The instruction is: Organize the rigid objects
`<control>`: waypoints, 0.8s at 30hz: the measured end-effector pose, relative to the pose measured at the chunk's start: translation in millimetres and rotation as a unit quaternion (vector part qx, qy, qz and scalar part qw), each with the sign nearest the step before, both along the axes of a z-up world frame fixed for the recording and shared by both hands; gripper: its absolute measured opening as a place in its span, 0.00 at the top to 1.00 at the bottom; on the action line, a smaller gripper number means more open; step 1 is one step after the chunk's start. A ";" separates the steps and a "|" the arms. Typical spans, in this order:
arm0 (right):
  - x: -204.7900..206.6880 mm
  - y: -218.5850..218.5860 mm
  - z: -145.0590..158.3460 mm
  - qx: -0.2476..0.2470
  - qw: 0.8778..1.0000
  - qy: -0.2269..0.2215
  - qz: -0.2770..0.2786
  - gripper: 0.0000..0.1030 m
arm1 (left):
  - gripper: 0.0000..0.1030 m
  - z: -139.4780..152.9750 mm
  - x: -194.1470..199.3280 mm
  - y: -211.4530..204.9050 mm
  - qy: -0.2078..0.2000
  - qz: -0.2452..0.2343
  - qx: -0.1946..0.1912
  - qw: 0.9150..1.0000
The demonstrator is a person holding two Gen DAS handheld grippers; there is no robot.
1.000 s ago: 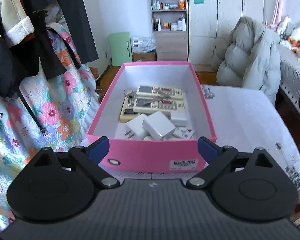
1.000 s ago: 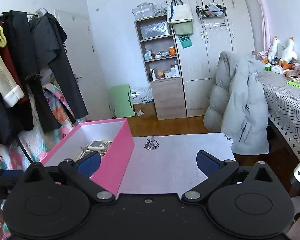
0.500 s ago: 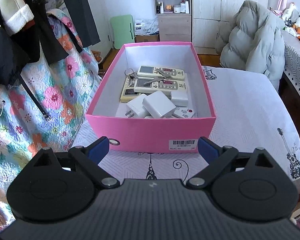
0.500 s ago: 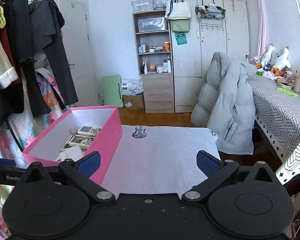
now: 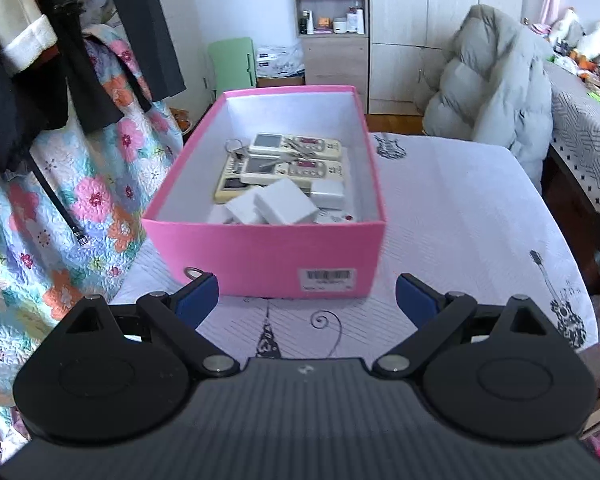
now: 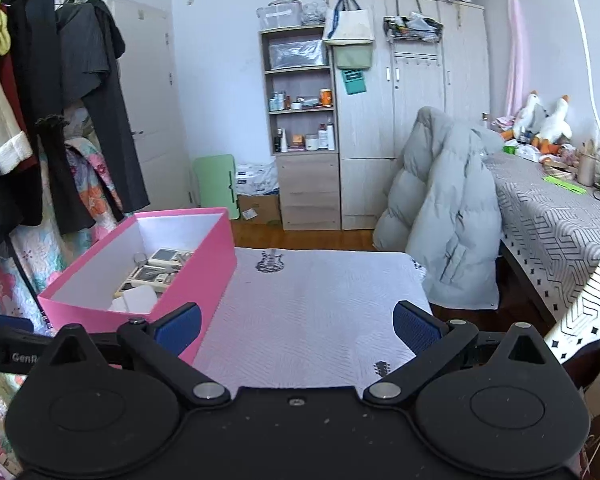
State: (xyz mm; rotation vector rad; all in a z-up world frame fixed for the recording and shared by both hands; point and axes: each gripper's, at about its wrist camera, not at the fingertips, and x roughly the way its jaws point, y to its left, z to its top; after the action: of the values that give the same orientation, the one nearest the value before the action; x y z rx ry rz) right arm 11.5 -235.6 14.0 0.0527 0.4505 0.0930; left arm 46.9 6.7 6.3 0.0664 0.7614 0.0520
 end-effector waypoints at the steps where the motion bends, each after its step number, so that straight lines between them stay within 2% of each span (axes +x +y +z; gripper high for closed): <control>1: -0.3 -1.4 -1.0 -0.001 1.000 0.001 -0.004 0.00 | 0.07 -1.1 -0.8 -2.2 0.001 -0.002 0.000 1.000; 13: -2.3 -4.7 -3.9 -0.009 1.000 0.014 -0.007 0.00 | 0.07 -5.6 -3.0 -6.2 -0.001 -0.005 0.012 1.000; 18: -10.9 2.4 0.2 -0.018 1.000 0.002 0.008 0.00 | 0.07 -4.7 -6.8 -4.4 -0.025 0.002 0.017 1.000; 24: -15.7 11.3 0.4 -0.037 0.999 -0.005 0.021 0.00 | 0.07 -8.0 -8.8 -2.6 -0.024 -0.003 0.017 1.000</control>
State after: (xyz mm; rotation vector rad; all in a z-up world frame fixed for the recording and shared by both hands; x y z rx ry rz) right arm -4.1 -224.3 14.3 -0.0297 0.4446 0.1174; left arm 38.1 4.1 -1.8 0.0986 0.7132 0.0613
